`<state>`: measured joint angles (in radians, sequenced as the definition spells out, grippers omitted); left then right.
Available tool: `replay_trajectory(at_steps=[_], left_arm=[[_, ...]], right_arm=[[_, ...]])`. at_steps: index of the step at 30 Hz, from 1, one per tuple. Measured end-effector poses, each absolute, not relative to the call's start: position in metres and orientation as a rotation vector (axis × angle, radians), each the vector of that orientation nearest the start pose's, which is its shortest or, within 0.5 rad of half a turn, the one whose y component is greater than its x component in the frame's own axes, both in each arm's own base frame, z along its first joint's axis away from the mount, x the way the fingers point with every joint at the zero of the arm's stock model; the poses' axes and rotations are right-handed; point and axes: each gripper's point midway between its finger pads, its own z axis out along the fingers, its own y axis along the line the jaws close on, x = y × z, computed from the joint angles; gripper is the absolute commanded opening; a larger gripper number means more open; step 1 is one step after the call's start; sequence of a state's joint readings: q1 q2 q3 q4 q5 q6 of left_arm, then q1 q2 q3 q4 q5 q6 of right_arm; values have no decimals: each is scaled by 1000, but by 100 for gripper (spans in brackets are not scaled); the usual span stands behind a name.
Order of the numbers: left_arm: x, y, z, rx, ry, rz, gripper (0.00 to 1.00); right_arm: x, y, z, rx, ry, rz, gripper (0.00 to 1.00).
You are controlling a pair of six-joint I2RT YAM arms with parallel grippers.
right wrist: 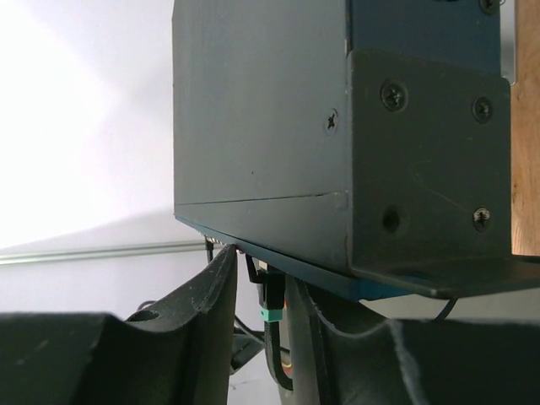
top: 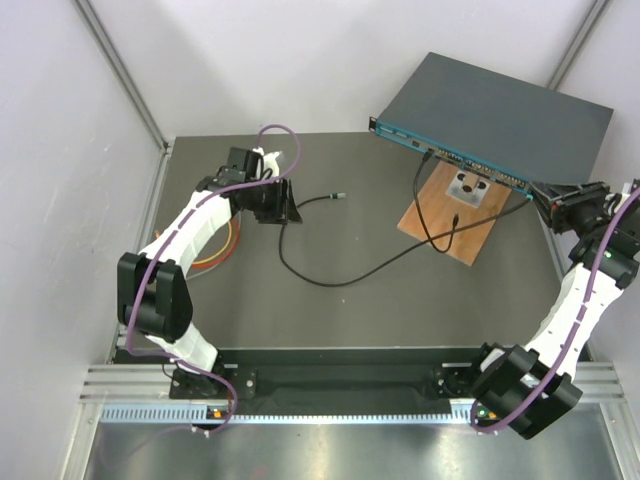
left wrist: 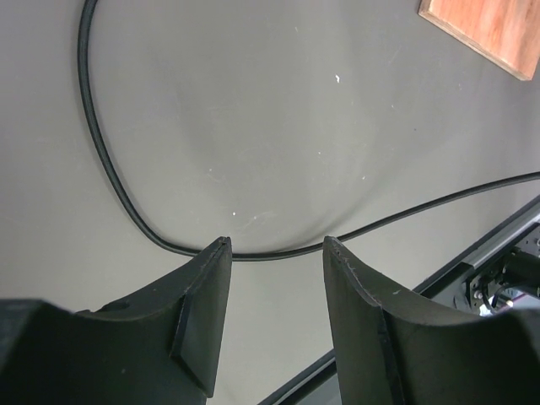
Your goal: Pull the plug from the switch port
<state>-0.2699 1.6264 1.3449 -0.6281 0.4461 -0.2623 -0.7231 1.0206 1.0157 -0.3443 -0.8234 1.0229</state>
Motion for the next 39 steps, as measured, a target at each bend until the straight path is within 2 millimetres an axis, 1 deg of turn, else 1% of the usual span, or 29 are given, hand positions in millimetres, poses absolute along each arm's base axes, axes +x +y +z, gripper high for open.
replay_trajectory(at_steps=[1, 9, 16, 21, 25, 27, 39], left_arm=[[357, -188, 162, 206, 2511, -779, 52], [354, -188, 157, 206, 2524, -789, 52], [352, -188, 155, 206, 2530, -794, 52], [352, -190, 156, 210, 2527, -804, 52], [351, -191, 156, 213, 2525, -812, 52], [351, -191, 156, 214, 2525, -815, 52], [351, -191, 157, 216, 2525, -822, 52]], right_arm=[[309, -69, 320, 1047, 1612, 985, 33], [304, -70, 318, 1052, 1620, 988, 33], [301, -72, 317, 1055, 1620, 985, 26], [301, -72, 317, 1056, 1620, 986, 24], [301, -72, 317, 1056, 1619, 986, 18], [301, -73, 317, 1058, 1618, 986, 17], [302, -73, 314, 1126, 1553, 1027, 23]])
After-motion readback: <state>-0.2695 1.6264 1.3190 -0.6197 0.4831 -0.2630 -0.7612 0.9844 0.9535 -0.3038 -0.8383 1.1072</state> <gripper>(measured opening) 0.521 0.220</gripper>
